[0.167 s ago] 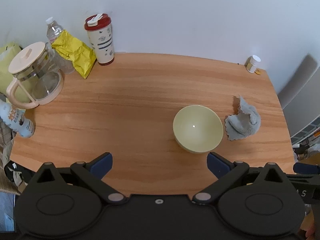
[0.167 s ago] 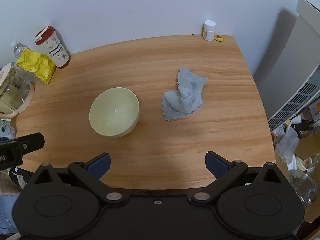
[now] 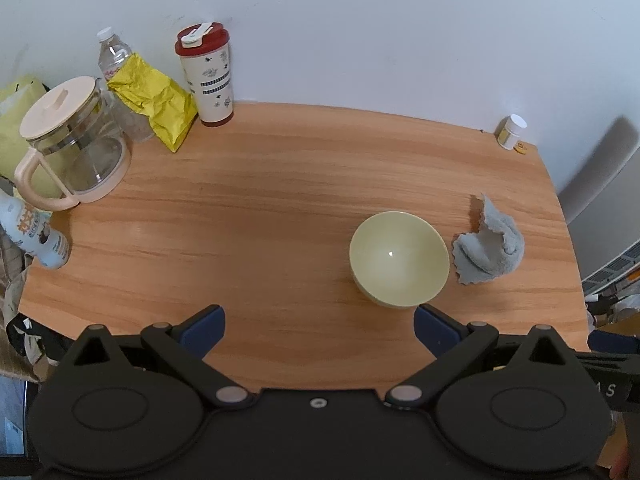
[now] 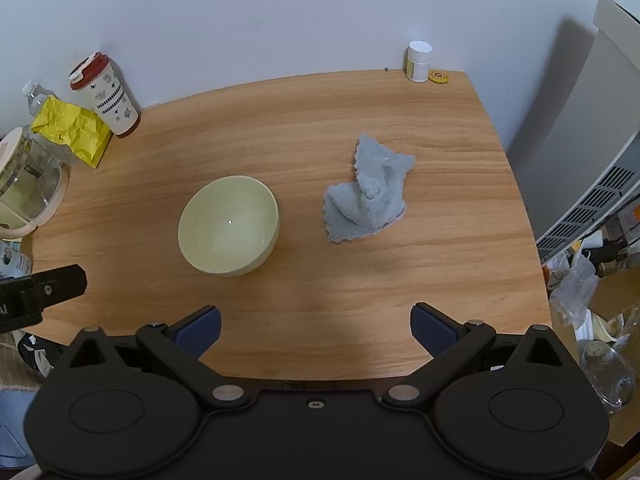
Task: Clean bowl
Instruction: 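Move both tools toward the bowl and grey cloth on the table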
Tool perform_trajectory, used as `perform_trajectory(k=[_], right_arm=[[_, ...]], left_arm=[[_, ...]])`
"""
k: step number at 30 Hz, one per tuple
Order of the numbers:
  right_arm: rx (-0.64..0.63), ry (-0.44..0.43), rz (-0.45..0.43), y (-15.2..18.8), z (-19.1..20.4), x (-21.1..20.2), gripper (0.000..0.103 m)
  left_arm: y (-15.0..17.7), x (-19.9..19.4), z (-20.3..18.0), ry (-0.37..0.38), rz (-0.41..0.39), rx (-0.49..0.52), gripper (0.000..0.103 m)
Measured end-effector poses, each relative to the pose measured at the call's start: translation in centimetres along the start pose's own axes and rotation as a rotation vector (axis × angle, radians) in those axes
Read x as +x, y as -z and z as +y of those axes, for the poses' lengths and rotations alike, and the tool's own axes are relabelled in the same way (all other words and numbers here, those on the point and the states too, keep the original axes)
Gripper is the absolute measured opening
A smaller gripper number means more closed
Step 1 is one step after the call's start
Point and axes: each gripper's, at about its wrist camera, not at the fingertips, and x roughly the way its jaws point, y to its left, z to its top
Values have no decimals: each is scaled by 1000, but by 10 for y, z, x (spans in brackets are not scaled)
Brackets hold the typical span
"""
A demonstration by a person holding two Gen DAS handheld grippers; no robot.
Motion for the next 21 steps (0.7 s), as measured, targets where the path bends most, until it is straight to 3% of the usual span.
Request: perform_trajectory(k=[21], right_arm=[[-1,-6,15,-12,2,9,102]], left_arm=[[-12,11,8,17,21,-18,102]])
